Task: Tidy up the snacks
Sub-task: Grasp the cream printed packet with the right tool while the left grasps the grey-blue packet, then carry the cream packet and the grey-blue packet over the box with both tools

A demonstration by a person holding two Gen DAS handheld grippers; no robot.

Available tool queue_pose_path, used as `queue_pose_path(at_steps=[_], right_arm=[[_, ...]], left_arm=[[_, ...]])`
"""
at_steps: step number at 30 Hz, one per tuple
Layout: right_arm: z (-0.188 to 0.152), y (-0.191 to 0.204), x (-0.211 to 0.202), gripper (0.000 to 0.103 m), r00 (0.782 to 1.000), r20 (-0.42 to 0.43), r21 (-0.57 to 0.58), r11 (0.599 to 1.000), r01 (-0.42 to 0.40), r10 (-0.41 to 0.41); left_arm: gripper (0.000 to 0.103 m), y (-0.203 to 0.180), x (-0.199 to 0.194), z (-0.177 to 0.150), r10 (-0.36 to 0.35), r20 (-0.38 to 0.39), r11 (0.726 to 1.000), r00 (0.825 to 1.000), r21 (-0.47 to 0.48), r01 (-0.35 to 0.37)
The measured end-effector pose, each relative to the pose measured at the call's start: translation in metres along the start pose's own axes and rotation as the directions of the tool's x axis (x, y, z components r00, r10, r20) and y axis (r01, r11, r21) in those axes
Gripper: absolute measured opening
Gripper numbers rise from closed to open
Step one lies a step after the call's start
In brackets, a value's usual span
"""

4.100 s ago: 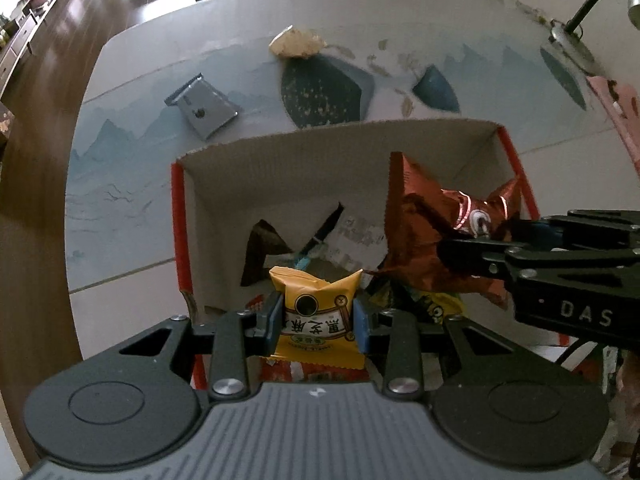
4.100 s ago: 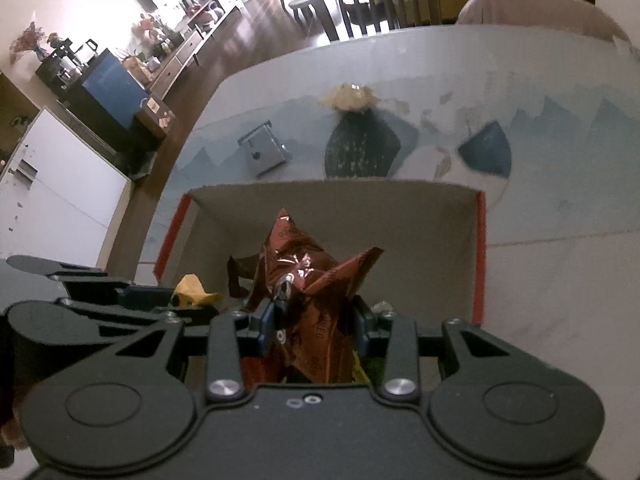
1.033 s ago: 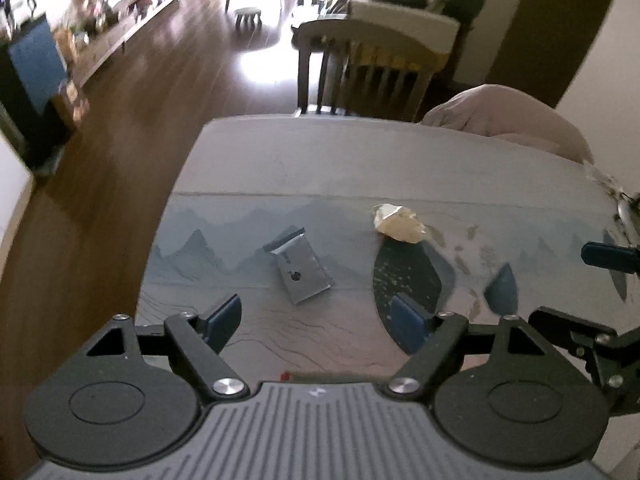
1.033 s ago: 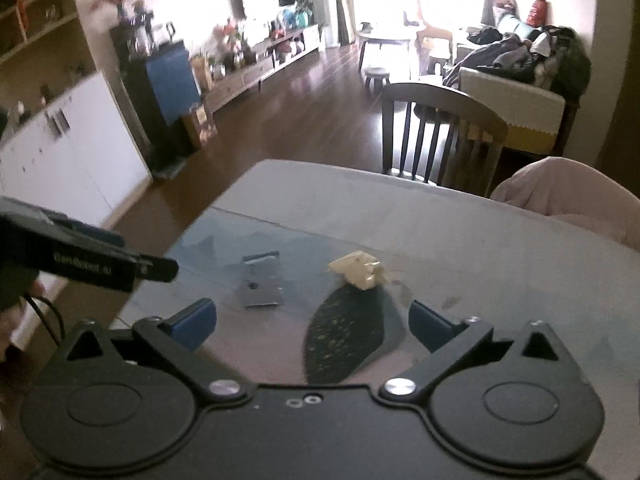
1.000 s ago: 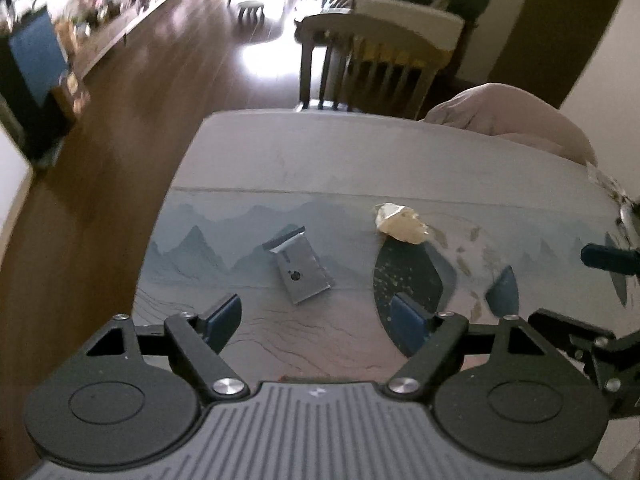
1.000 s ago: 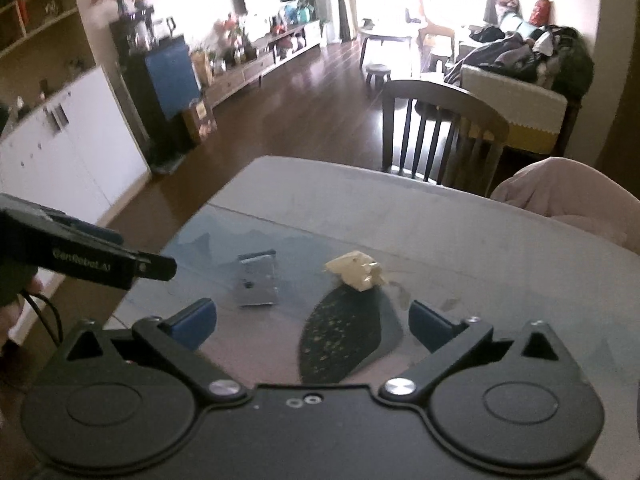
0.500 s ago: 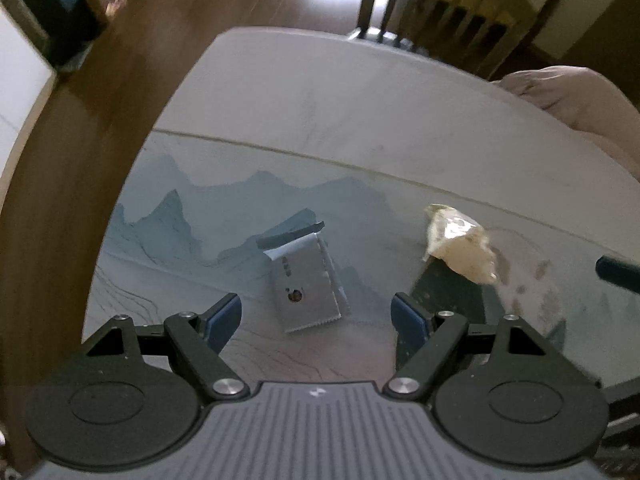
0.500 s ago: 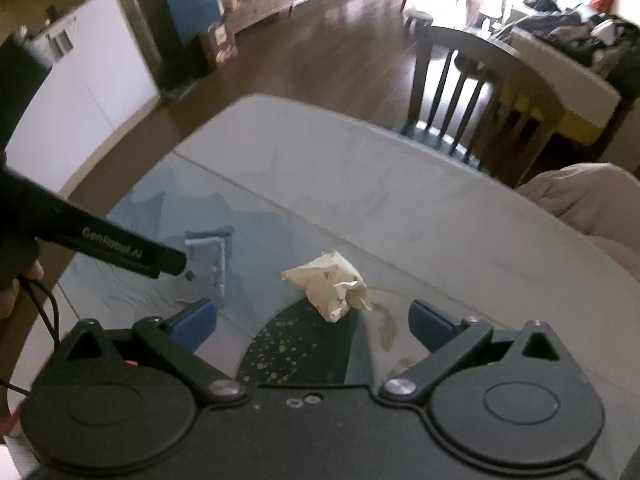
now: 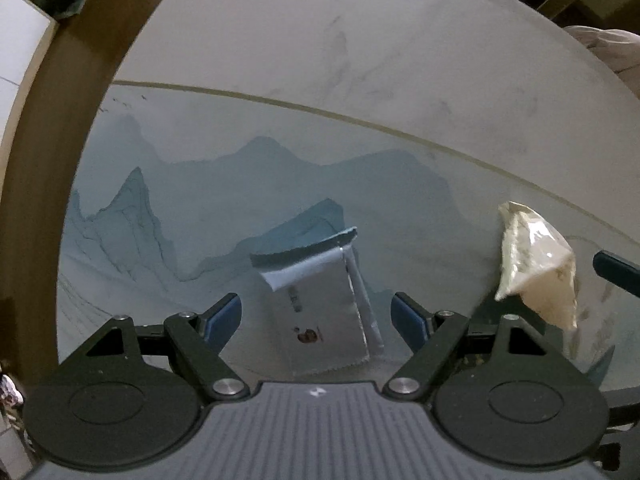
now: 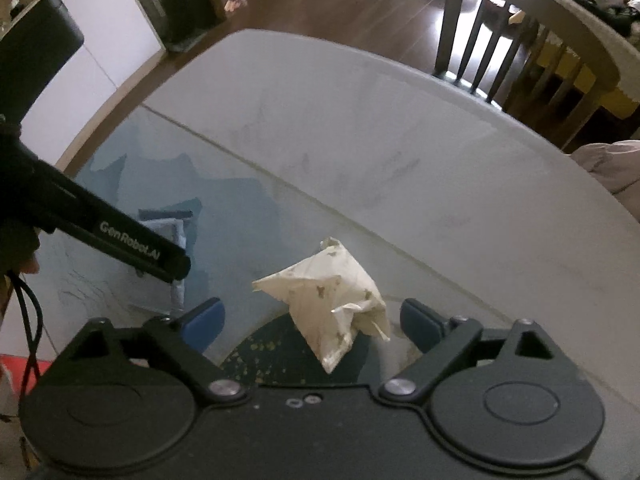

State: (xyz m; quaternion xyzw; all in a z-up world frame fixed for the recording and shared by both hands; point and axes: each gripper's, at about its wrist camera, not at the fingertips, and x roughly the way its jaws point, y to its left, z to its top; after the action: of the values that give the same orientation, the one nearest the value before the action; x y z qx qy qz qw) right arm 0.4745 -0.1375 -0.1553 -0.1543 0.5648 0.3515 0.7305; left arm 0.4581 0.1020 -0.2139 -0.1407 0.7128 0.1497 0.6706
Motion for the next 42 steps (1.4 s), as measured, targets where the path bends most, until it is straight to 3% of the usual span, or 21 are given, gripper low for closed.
queue_pose_path(at_steps=[9, 12, 15, 16, 18, 20, 25, 31, 42], right_arm=[[0.002, 0.000, 0.018, 0.083, 1.000, -0.012, -0.012, 1.000, 0.011, -0.011], [0.004, -0.002, 0.022, 0.079, 1.000, -0.008, -0.011, 1.000, 0.007, -0.007], [0.003, -0.003, 0.023, 0.071, 1.000, 0.000, -0.013, 1.000, 0.005, -0.005], [0.000, -0.004, 0.022, 0.061, 1.000, 0.000, -0.015, 1.000, 0.011, -0.011], [-0.001, -0.004, 0.022, 0.053, 1.000, -0.015, -0.011, 1.000, 0.009, -0.010], [-0.003, -0.005, 0.021, 0.047, 1.000, -0.012, -0.004, 1.000, 0.014, -0.014], [-0.009, -0.008, 0.014, 0.037, 1.000, 0.008, 0.034, 0.999, 0.026, -0.026], [-0.018, -0.015, -0.005, 0.035, 0.998, 0.044, 0.096, 0.995, 0.035, -0.039], [-0.036, -0.011, -0.066, 0.035, 0.989, 0.130, 0.147, 0.988, 0.046, -0.065]], left_arm=[[0.080, 0.004, 0.014, 0.006, 0.008, -0.010, 1.000, 1.000, -0.026, -0.008], [0.074, 0.009, 0.017, 0.006, 0.003, -0.021, 0.999, 1.000, -0.032, -0.004], [0.069, 0.007, 0.016, 0.004, -0.003, -0.014, 1.000, 1.000, -0.029, 0.002], [0.067, 0.006, 0.015, 0.003, -0.002, -0.008, 1.000, 1.000, -0.025, 0.002], [0.054, 0.008, 0.012, 0.001, -0.003, 0.005, 1.000, 1.000, -0.028, 0.003], [0.049, 0.008, 0.011, -0.001, -0.011, 0.010, 1.000, 1.000, -0.026, 0.011], [0.047, 0.017, 0.007, -0.003, -0.030, 0.030, 0.998, 0.999, -0.058, 0.032], [0.047, 0.029, -0.005, -0.012, -0.072, 0.087, 0.993, 0.994, -0.083, 0.079], [0.047, 0.037, -0.057, -0.034, -0.110, 0.205, 0.991, 0.972, -0.047, 0.122]])
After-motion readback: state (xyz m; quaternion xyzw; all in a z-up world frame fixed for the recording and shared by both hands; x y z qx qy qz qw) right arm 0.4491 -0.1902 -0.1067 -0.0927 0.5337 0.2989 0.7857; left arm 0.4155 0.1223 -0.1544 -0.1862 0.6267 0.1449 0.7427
